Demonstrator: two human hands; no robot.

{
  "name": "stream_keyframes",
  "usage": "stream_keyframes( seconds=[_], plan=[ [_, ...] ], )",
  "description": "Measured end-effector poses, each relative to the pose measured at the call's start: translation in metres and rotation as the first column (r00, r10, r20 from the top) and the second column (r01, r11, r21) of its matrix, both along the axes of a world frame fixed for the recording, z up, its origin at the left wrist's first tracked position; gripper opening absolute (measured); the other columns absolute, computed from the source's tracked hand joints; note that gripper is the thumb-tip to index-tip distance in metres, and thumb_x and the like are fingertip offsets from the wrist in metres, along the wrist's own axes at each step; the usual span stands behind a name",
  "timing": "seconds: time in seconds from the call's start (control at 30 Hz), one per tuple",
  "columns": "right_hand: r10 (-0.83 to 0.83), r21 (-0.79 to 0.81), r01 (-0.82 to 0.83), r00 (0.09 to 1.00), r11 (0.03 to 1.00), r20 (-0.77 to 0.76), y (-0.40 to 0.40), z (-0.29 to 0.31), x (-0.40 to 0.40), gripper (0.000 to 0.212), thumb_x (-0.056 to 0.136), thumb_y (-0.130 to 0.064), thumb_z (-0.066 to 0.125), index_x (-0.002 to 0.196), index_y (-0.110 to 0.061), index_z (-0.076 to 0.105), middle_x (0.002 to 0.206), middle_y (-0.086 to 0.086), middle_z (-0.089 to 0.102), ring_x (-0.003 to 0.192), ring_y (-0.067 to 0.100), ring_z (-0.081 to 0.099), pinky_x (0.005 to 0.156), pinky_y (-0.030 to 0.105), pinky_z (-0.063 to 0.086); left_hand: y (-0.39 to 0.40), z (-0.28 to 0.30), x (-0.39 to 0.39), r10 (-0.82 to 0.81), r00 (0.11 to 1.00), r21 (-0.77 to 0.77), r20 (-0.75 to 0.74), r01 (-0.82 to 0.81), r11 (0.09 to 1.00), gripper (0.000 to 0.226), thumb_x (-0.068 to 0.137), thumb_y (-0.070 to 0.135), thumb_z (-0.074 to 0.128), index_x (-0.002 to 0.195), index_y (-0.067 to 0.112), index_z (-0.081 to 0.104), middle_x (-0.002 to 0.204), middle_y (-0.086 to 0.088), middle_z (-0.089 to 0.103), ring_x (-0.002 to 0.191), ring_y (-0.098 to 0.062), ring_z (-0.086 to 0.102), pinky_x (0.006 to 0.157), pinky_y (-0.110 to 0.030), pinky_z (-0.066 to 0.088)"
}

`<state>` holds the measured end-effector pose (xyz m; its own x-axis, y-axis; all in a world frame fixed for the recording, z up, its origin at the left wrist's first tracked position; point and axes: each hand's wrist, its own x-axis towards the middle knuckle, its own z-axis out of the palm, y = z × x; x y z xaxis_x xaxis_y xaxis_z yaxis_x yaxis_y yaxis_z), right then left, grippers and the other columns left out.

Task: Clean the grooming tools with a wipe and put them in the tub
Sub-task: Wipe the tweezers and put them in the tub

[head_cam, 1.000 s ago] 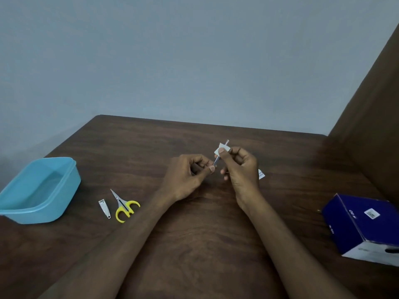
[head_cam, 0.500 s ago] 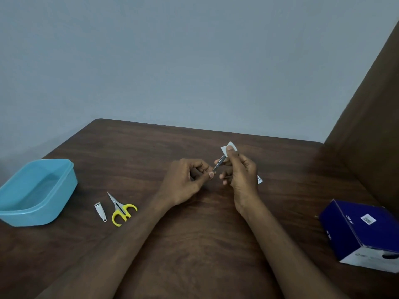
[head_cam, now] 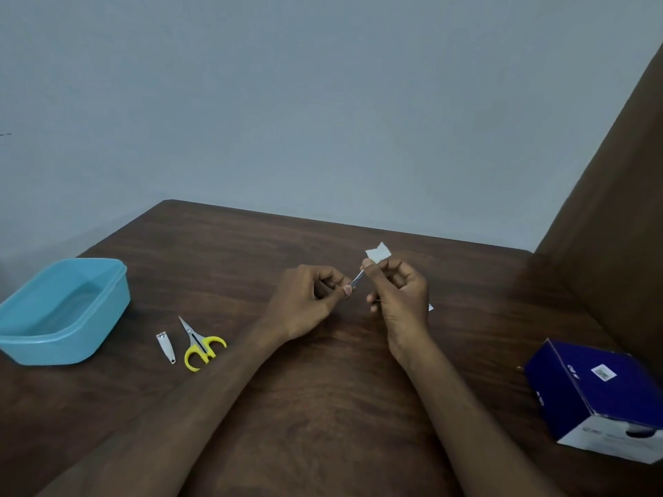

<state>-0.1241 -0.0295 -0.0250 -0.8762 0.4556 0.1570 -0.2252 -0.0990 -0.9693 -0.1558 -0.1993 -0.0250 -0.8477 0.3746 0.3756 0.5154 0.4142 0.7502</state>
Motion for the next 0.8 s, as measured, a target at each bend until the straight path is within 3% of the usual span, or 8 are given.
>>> stream_keyframes(
  seconds=[0.27, 0.37, 0.47, 0.63, 0.73, 0.8],
  plan=[
    [-0.015, -0.012, 0.015, 1.0, 1.0, -0.001, -0.001, 0.003, 0.002, 0.026, 0.083, -0.023, 0.092, 0.086, -0.016, 0.067, 0.083, 0.002, 0.075, 0.049, 0.014, 0.054, 0.044, 0.023, 0.04, 0.0, 0.001, -0.002, 0.02, 1.0, 0.004, 0.018, -0.02, 1.0, 0.005, 0.097, 0.028, 0.078, 0.093, 0.029, 0.081, 0.08, 0.014, 0.078, 0.066, 0.001, 0.07, 0.06, -0.014, 0.049],
    [-0.041, -0.048, 0.04, 0.999, 0.998, -0.015, -0.001, 0.005, 0.003, 0.027, 0.088, -0.032, 0.087, 0.089, -0.014, 0.068, 0.079, 0.002, 0.072, 0.048, 0.013, 0.052, 0.042, 0.024, 0.039, 0.001, -0.001, -0.002, 0.03, 0.999, 0.006, 0.018, -0.03, 1.0, 0.005, 0.096, 0.029, 0.079, 0.092, 0.029, 0.082, 0.079, 0.014, 0.078, 0.065, 0.001, 0.07, 0.059, -0.015, 0.05],
    [-0.11, -0.054, 0.109, 0.993, 0.993, -0.03, 0.002, 0.006, 0.003, 0.028, 0.093, -0.038, 0.082, 0.094, -0.013, 0.07, 0.091, 0.008, 0.078, 0.046, 0.013, 0.052, 0.041, 0.024, 0.039, 0.001, -0.003, -0.003, 0.032, 0.999, -0.006, 0.004, -0.032, 0.999, 0.004, 0.095, 0.03, 0.08, 0.092, 0.03, 0.082, 0.078, 0.013, 0.078, 0.064, 0.001, 0.069, 0.06, -0.018, 0.051],
    [-0.197, -0.066, 0.193, 0.978, 0.979, -0.062, 0.003, 0.009, 0.004, 0.016, 0.094, -0.027, 0.082, 0.09, -0.017, 0.071, 0.097, 0.011, 0.078, 0.042, 0.01, 0.05, 0.041, 0.023, 0.035, 0.0, -0.002, -0.002, 0.03, 1.0, -0.013, 0.002, -0.03, 0.999, 0.004, 0.095, 0.028, 0.08, 0.091, 0.029, 0.082, 0.077, 0.012, 0.078, 0.065, 0.002, 0.069, 0.06, -0.015, 0.049],
    [-0.192, -0.19, 0.153, 0.96, 0.97, -0.206, 0.005, 0.016, 0.008, 0.013, 0.098, -0.019, 0.076, 0.09, -0.018, 0.067, 0.094, 0.003, 0.076, 0.043, 0.009, 0.047, 0.04, 0.021, 0.033, 0.0, -0.003, -0.003, 0.033, 0.999, -0.006, 0.025, -0.033, 0.999, 0.004, 0.095, 0.028, 0.081, 0.091, 0.028, 0.082, 0.077, 0.011, 0.078, 0.064, 0.002, 0.069, 0.061, -0.016, 0.051],
    [-0.144, -0.159, 0.109, 0.963, 0.981, -0.227, 0.003, 0.015, 0.011, 0.013, 0.098, -0.016, 0.075, 0.09, -0.017, 0.066, 0.094, 0.001, 0.076, 0.043, 0.008, 0.046, 0.039, 0.02, 0.033, -0.001, -0.002, -0.004, 0.051, 0.997, 0.033, 0.059, -0.052, 0.998, 0.006, 0.095, 0.028, 0.08, 0.09, 0.028, 0.082, 0.078, 0.01, 0.078, 0.063, -0.002, 0.07, 0.061, -0.016, 0.051]
  ],
)
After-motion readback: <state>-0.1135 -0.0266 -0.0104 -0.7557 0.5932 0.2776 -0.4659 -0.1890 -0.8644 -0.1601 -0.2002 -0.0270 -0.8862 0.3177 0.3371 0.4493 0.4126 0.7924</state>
